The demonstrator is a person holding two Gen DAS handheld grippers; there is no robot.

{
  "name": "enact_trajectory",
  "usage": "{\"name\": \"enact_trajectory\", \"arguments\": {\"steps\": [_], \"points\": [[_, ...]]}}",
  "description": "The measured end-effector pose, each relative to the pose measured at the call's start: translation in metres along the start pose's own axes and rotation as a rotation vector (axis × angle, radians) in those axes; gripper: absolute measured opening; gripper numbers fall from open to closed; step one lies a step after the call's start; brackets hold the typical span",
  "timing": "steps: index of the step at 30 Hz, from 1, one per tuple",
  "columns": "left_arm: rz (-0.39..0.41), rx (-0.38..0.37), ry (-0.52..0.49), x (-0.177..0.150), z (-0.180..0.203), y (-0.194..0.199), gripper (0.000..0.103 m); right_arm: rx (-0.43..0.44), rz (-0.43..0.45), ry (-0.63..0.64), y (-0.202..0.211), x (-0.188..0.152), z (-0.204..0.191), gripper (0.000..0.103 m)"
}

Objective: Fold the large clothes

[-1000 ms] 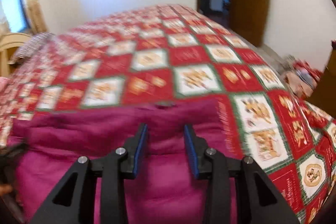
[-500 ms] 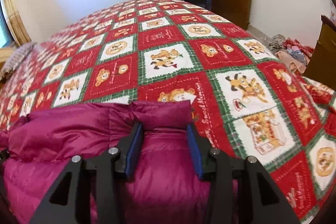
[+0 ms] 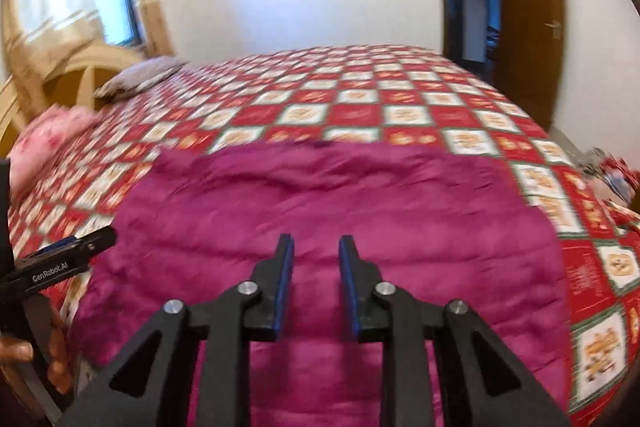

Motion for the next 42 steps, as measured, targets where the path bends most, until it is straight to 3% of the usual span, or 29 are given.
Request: {"name": "enact_trajectory", "arguments": {"steps": [7, 12, 22, 23, 24, 25, 26, 27, 28, 37, 42], "points": [[-0.086, -0.016, 0.051, -0.037, 0.001, -0.012, 0.102, 0.034, -0.105, -0.046, -0.038, -0.032, -0.014, 0.022], [-0.063, -0.032, 0.075, -0.043, 0.006, -0.011, 0.102, 0.064, -0.124, -0.093, -0.04, -0.04, -0.011, 0.021], [-0.089, -0.304, 0.209, -0.045, 0.047, -0.003, 0.101, 0.063, -0.108, -0.076, -0.041, -0.046, -0.013, 0.021], [-0.087, -0.311, 0.207, -0.044, 0.051, -0.001, 0.099, 0.065, -0.108, -0.081, -0.041, -0.047, -0.013, 0.021], [-0.077, -0.315, 0.197, -0.043, 0.055, 0.001, 0.086, 0.067, -0.108, -0.085, -0.041, -0.047, -0.013, 0.021], [-0.064, -0.316, 0.175, -0.04, 0.06, 0.004, 0.062, 0.071, -0.111, -0.092, -0.041, -0.047, -0.012, 0.021], [-0.061, -0.313, 0.159, -0.038, 0.063, 0.005, 0.05, 0.075, -0.114, -0.101, -0.041, -0.047, -0.011, 0.021], [-0.058, -0.317, 0.147, -0.035, 0.066, 0.007, 0.031, 0.081, -0.117, -0.112, -0.041, -0.047, -0.011, 0.021], [-0.056, -0.333, 0.144, -0.031, 0.069, 0.009, 0.026, 0.086, -0.12, -0.123, -0.041, -0.047, -0.01, 0.021], [-0.014, -0.453, 0.083, -0.011, 0.095, 0.048, 0.017, 0.234, -0.176, -0.32, -0.034, -0.052, -0.01, 0.021], [0.041, -0.465, -0.01, 0.003, 0.105, 0.074, 0.017, 0.413, -0.222, -0.415, -0.034, -0.056, -0.045, 0.019]]}}
Point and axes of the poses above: each gripper's, at about its wrist camera, not at the fingertips, and y roughly against the way its jaws point, z to its right, x to its top, the point moved 8 cm from there along -y, roughly the way its jaws point, and after that the axes turned 5 degrees about y, right-handed, at the moved point
